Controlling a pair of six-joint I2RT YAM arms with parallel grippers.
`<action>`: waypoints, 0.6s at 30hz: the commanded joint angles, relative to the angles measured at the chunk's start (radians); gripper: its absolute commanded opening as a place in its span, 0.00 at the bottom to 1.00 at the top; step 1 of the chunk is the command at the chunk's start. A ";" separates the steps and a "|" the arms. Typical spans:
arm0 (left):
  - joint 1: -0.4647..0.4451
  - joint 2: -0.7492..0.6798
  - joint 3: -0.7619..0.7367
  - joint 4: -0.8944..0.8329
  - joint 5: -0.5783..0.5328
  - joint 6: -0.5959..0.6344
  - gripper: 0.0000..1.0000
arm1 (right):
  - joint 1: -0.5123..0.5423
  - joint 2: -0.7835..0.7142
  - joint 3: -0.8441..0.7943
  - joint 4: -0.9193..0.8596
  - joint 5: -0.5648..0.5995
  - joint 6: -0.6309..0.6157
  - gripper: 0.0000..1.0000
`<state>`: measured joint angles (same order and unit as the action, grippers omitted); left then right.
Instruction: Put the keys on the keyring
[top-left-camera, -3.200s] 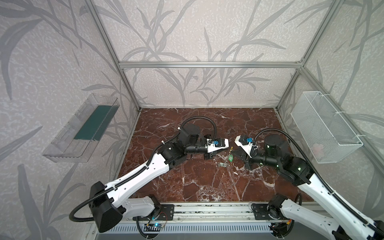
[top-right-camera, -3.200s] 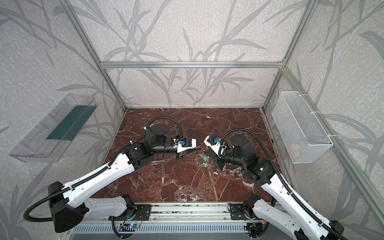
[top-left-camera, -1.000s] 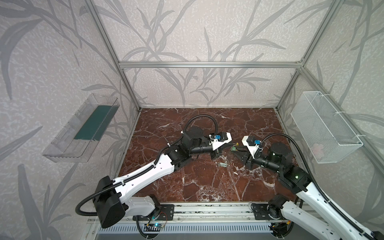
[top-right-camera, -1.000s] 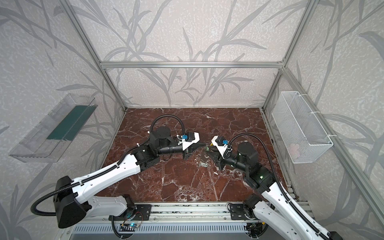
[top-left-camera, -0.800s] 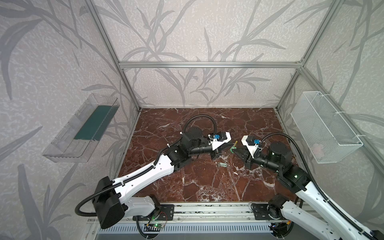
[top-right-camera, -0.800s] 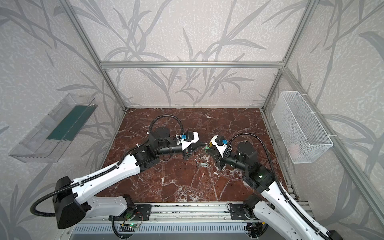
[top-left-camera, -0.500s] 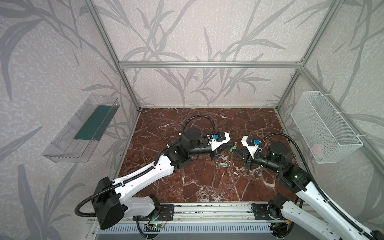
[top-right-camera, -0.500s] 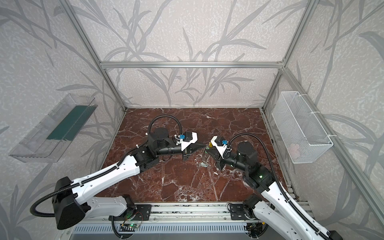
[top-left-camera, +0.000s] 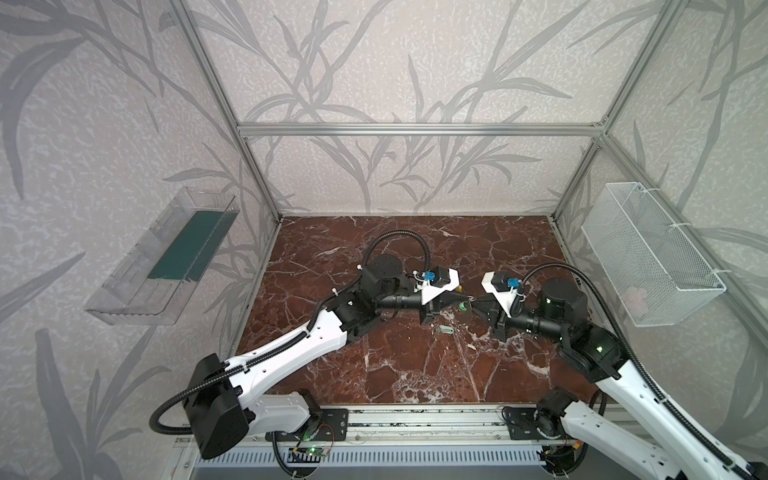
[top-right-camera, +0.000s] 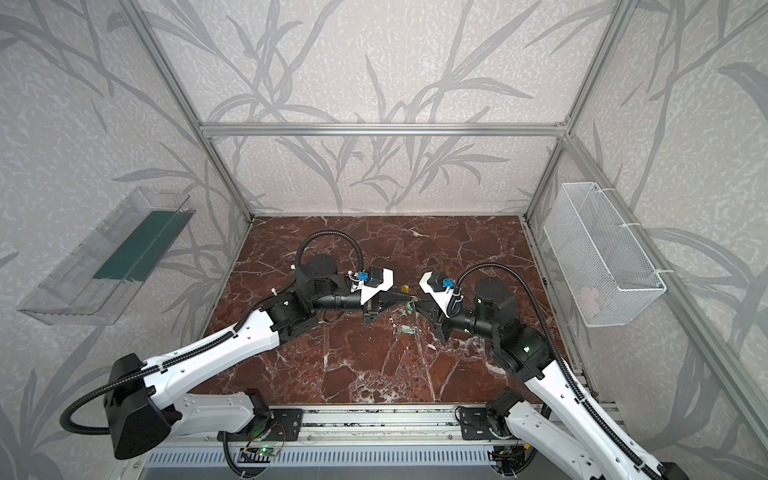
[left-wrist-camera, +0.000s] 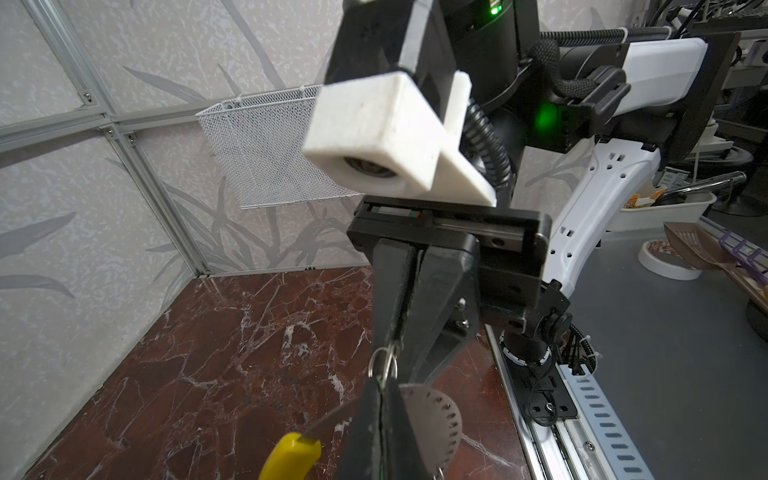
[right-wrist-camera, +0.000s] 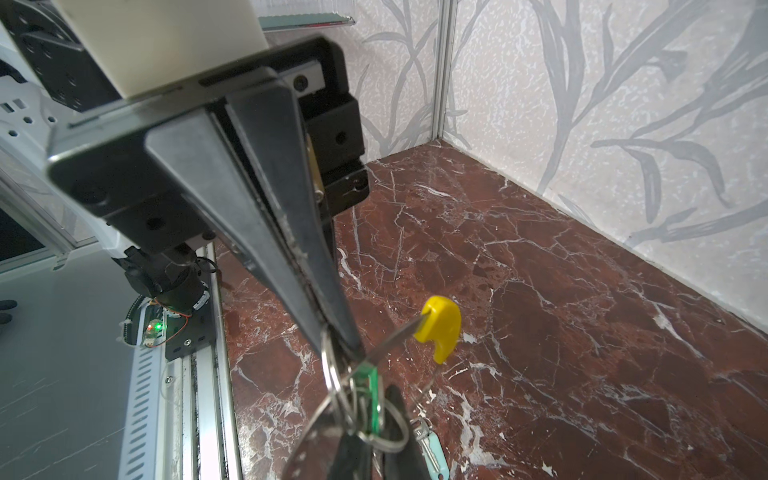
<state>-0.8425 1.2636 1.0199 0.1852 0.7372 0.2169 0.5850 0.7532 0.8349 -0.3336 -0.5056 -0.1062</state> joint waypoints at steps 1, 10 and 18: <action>0.002 -0.028 -0.008 -0.025 0.009 0.024 0.00 | -0.002 0.005 0.044 -0.030 -0.045 -0.012 0.00; 0.010 -0.058 -0.022 0.002 -0.011 0.024 0.00 | -0.024 -0.010 0.015 -0.104 -0.060 -0.012 0.00; 0.023 -0.020 -0.037 0.050 0.149 -0.032 0.00 | -0.054 0.067 0.077 -0.146 -0.208 0.014 0.00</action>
<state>-0.8280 1.2369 0.9916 0.1730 0.7967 0.2150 0.5373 0.7952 0.8719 -0.4324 -0.6422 -0.1024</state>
